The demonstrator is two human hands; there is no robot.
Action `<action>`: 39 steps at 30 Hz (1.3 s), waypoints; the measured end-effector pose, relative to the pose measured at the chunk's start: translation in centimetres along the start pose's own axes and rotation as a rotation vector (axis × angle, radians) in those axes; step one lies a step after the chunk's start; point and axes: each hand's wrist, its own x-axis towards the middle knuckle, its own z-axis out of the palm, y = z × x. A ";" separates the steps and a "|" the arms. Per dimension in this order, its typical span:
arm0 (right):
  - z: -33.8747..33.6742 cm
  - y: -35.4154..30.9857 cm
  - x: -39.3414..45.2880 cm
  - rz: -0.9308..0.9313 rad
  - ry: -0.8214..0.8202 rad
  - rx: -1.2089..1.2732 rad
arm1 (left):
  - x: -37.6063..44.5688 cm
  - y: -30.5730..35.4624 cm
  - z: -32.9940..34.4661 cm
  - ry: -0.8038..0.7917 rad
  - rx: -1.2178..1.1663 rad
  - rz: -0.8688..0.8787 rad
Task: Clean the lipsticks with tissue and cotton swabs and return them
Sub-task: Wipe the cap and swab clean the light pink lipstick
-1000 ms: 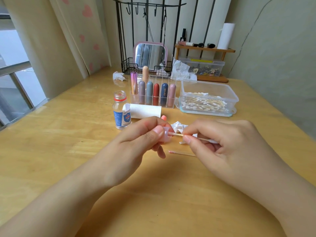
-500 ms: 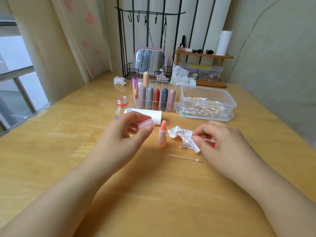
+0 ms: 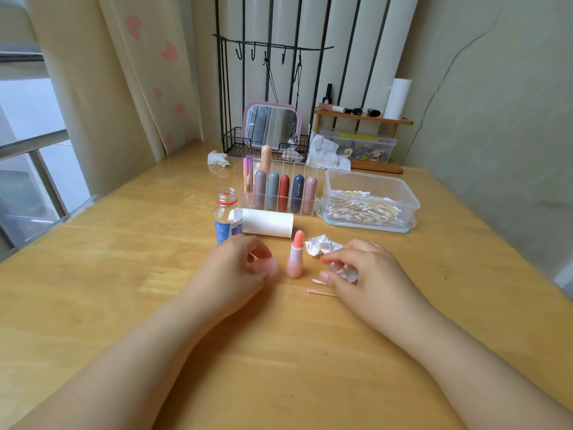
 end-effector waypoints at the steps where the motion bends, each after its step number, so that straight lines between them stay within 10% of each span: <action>1: -0.1 -0.4 0.3 -0.002 0.002 0.039 | 0.0 0.0 0.0 -0.011 0.002 0.000; 8: 1.7 -1.6 2.7 0.034 -0.176 -0.067 | 0.0 0.1 0.0 -0.025 0.002 0.019; 18: 0.1 -3.5 2.5 -0.032 -0.099 0.147 | -0.2 1.2 -0.7 0.134 -0.297 0.101; 39: -1.1 -5.5 -1.0 0.098 -0.014 0.582 | -1.7 3.7 -1.0 -0.050 -0.881 0.070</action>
